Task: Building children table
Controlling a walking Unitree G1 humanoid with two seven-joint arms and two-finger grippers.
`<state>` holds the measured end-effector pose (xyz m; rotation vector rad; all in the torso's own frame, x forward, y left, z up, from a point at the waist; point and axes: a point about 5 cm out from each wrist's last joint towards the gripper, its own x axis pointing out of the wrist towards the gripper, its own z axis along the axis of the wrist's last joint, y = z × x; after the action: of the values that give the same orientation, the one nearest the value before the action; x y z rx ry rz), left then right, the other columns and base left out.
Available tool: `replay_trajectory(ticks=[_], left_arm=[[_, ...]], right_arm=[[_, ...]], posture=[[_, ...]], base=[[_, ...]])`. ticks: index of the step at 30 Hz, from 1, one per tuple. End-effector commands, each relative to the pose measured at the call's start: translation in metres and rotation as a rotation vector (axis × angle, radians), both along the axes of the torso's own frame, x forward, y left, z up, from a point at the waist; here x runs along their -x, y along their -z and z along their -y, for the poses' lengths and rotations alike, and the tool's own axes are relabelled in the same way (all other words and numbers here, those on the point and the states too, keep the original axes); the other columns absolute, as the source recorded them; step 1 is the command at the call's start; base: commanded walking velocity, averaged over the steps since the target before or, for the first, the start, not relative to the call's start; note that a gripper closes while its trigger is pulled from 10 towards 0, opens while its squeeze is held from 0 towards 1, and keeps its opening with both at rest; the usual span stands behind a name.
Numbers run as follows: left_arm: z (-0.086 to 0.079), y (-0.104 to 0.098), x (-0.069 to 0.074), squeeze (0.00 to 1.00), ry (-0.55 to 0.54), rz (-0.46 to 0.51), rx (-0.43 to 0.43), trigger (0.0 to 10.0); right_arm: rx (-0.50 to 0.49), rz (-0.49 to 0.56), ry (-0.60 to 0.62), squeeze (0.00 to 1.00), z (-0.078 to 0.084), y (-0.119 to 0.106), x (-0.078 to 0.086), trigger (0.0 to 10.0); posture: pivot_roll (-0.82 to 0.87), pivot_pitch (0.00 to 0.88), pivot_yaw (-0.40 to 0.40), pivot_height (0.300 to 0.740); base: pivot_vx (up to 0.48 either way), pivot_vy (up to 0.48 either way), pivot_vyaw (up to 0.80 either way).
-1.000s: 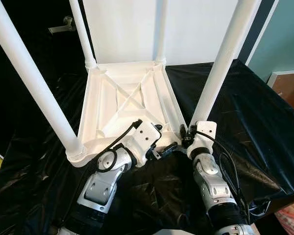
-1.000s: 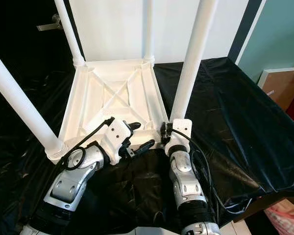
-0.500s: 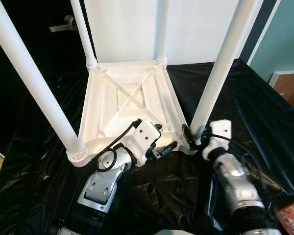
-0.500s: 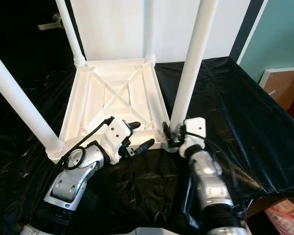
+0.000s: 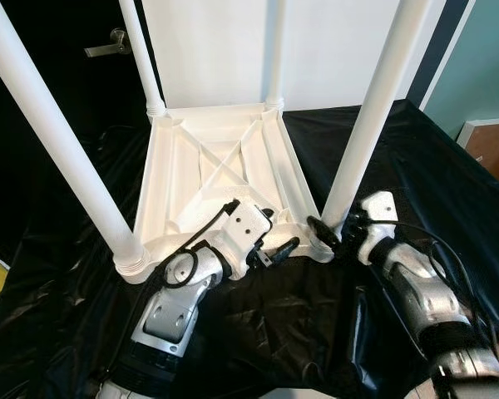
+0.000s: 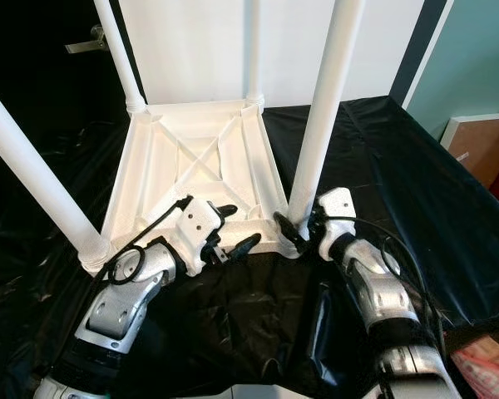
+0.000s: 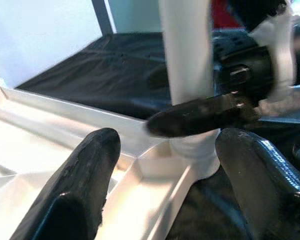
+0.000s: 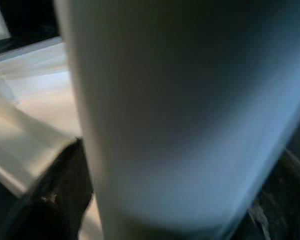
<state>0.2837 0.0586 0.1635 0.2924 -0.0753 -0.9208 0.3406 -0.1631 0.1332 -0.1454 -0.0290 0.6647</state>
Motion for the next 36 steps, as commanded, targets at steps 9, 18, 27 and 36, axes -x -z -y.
replay_trajectory(ticks=[9, 18, 27, 36], left_arm=[[-0.003, 0.000, 0.000, 0.00, -0.057, 0.010, 0.011, 10.0], [-0.004, 0.002, 0.002, 0.00, -0.061, 0.006, 0.013, 10.0], [-0.002, 0.003, 0.003, 0.00, -0.054, -0.004, 0.014, 10.0], [0.002, 0.005, 0.004, 0.00, -0.033, -0.012, 0.014, 10.0]], right_arm=[[0.062, -0.068, -0.091, 0.00, 0.000, 0.014, -0.002, 0.0], [0.050, -0.104, -0.093, 0.00, 0.004, 0.025, 0.003, 10.0], [0.006, -0.131, 0.121, 0.00, -0.001, 0.036, 0.009, 10.0], [-0.120, -0.127, 0.562, 0.00, -0.018, 0.041, 0.016, 10.0]], posture=[[0.02, 0.000, -0.026, 0.740], [0.02, 0.003, -0.029, 0.740], [0.01, 0.006, -0.026, 0.740], [-0.01, 0.003, -0.023, 0.740]], base=[[0.000, 0.000, 0.00], [0.000, 0.000, 0.00], [0.000, 0.000, 0.00], [0.000, 0.000, 0.00]])
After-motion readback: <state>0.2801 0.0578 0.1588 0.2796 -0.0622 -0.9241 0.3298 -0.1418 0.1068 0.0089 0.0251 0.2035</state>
